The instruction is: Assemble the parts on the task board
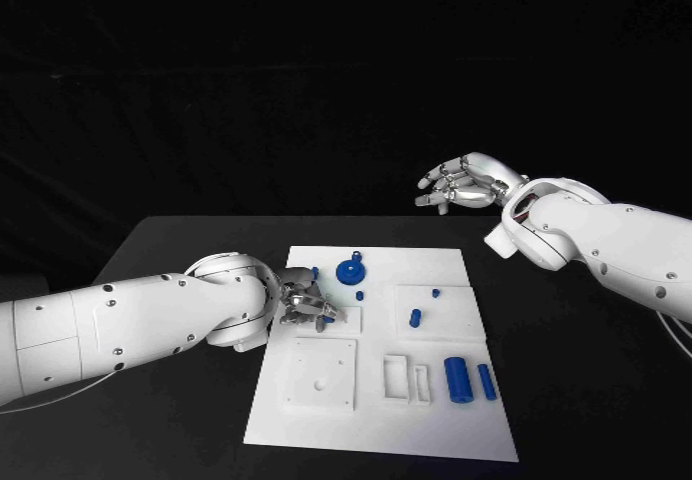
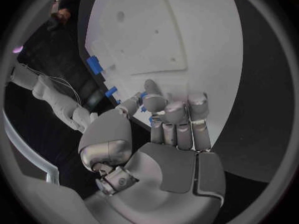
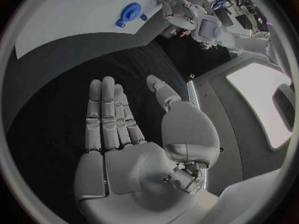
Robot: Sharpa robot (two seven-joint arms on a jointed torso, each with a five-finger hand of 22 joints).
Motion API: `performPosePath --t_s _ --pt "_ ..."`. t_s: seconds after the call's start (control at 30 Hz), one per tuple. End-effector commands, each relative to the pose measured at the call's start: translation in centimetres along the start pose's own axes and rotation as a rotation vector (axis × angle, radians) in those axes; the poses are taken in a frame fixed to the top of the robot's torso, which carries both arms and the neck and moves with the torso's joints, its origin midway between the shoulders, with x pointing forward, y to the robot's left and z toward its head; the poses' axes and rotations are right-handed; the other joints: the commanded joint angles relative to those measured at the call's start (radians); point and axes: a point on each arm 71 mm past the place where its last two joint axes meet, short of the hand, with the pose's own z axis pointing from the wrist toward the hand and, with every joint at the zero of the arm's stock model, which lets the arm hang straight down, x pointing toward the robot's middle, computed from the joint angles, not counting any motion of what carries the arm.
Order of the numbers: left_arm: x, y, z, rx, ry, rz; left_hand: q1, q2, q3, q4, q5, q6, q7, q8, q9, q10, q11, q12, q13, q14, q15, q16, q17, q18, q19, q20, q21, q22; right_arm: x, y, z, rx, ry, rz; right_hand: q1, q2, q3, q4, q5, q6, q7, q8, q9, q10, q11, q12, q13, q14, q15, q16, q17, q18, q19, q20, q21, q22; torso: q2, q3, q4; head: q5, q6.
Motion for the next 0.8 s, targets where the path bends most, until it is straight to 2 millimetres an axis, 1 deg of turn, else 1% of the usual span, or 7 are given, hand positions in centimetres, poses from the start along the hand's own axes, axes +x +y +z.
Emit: performPosePath --t_s 0.03,0.1,0.2,0.33,0.43,0.53,0.8 --pt "0.16 0.18 0.04 -0.011 0.009 0.0 -0.002 -0.022 0.004 0.02 -0.005 -0.007 0.003 0.005 -0.002 0.001 0.006 0.003 -0.001 -0.005 -0.001 0.005 -0.001 0.021 -0.009 -0.087 0.003 0.003 0.17 0.0 0.02 -0.005 0.014 -0.001 0.0 0.004 -0.007 -0.001 0.005 0.0 0.009 0.004 -0.001 -0.007 0.001 0.003 -0.001 -0.002 0.006 -0.007 0.001 0.014 -0.004 0.003 -0.003 0.001 0.0 0.0006 -0.0008 0.0 -0.001" --pt "0.13 0.17 0.02 -0.01 0.004 -0.002 -0.025 0.012 -0.077 -0.008 -0.005 -0.014 0.004 0.01 0.002 -0.003 0.006 0.006 0.001 -0.01 -0.001 0.009 0.0 0.022 -0.017 -0.086 0.008 0.007 0.19 -0.03 0.0 -0.005 0.014 -0.001 0.0 0.004 -0.007 -0.002 0.005 0.0 0.009 0.004 -0.001 -0.007 0.001 0.003 -0.001 -0.002 0.006 -0.007 0.001 0.014 -0.004 0.003 -0.003 0.001 0.0 0.0004 -0.0007 0.0 0.0" --pt "0.06 0.19 0.0 -0.01 -0.002 -0.005 -0.039 0.003 -0.105 -0.012 -0.004 -0.016 0.003 0.012 0.002 -0.004 0.005 0.006 0.0 -0.013 -0.002 0.009 0.0 0.024 -0.023 -0.086 0.006 0.006 0.22 -0.06 -0.01 -0.004 0.015 0.0 0.0 0.004 -0.007 -0.002 0.005 0.0 0.009 0.004 -0.001 -0.007 0.001 0.003 -0.001 -0.003 0.006 -0.007 0.002 0.014 -0.004 0.003 -0.004 0.001 0.0 0.0 -0.001 -0.001 0.001" --pt "-0.03 0.17 -0.04 -0.008 -0.009 -0.01 -0.056 -0.019 -0.121 -0.002 -0.004 -0.017 0.002 0.013 0.001 -0.005 0.005 0.006 0.0 -0.015 -0.004 0.01 -0.001 0.027 -0.026 -0.087 0.005 0.006 0.22 -0.07 -0.02 -0.004 0.015 0.0 0.0 0.004 -0.007 -0.002 0.005 0.0 0.009 0.004 -0.001 -0.007 0.001 0.003 -0.001 -0.003 0.006 -0.007 0.002 0.014 -0.004 0.003 -0.004 0.001 0.0 0.0 -0.0011 -0.002 0.001" --pt "-0.13 0.17 -0.05 -0.007 -0.016 -0.015 -0.061 -0.017 -0.139 -0.006 -0.004 -0.018 0.001 0.015 0.001 -0.005 0.005 0.008 0.001 -0.016 -0.003 0.012 0.0 0.029 -0.03 -0.088 0.005 0.006 0.19 -0.14 -0.02 -0.002 0.014 -0.001 0.001 0.004 -0.007 -0.002 0.005 0.0 0.009 0.004 -0.001 -0.007 0.002 0.004 -0.002 -0.003 0.006 -0.008 0.002 0.014 -0.005 0.003 -0.004 0.002 0.001 0.0001 -0.0004 -0.003 0.002" --pt "-0.29 0.13 -0.07 -0.003 -0.025 -0.024 -0.067 -0.027 -0.154 -0.008 -0.004 -0.019 0.002 0.015 0.001 -0.005 0.005 0.008 0.001 -0.018 -0.002 0.014 0.001 0.03 -0.034 -0.088 0.005 0.007 0.16 -0.19 -0.03 -0.001 0.013 -0.001 0.001 0.003 -0.007 -0.003 0.005 -0.001 0.009 0.004 -0.001 -0.007 0.002 0.004 -0.002 -0.003 0.006 -0.008 0.002 0.014 -0.005 0.002 -0.004 0.002 0.0 -0.0002 0.0002 -0.004 0.002" --pt "-0.46 0.13 -0.17 0.004 -0.029 -0.039 -0.069 -0.029 -0.16 -0.009 -0.004 -0.02 0.002 0.016 0.0 -0.006 0.005 0.008 0.001 -0.019 -0.002 0.014 0.001 0.031 -0.036 -0.088 0.005 0.007 0.23 -0.26 -0.04 0.0 0.015 -0.001 0.002 0.003 -0.008 -0.003 0.006 -0.001 0.009 0.004 -0.002 -0.008 0.002 0.004 -0.002 -0.003 0.006 -0.008 0.003 0.014 -0.005 0.002 -0.004 0.002 0.0 -0.0003 -0.0009 -0.003 0.003"
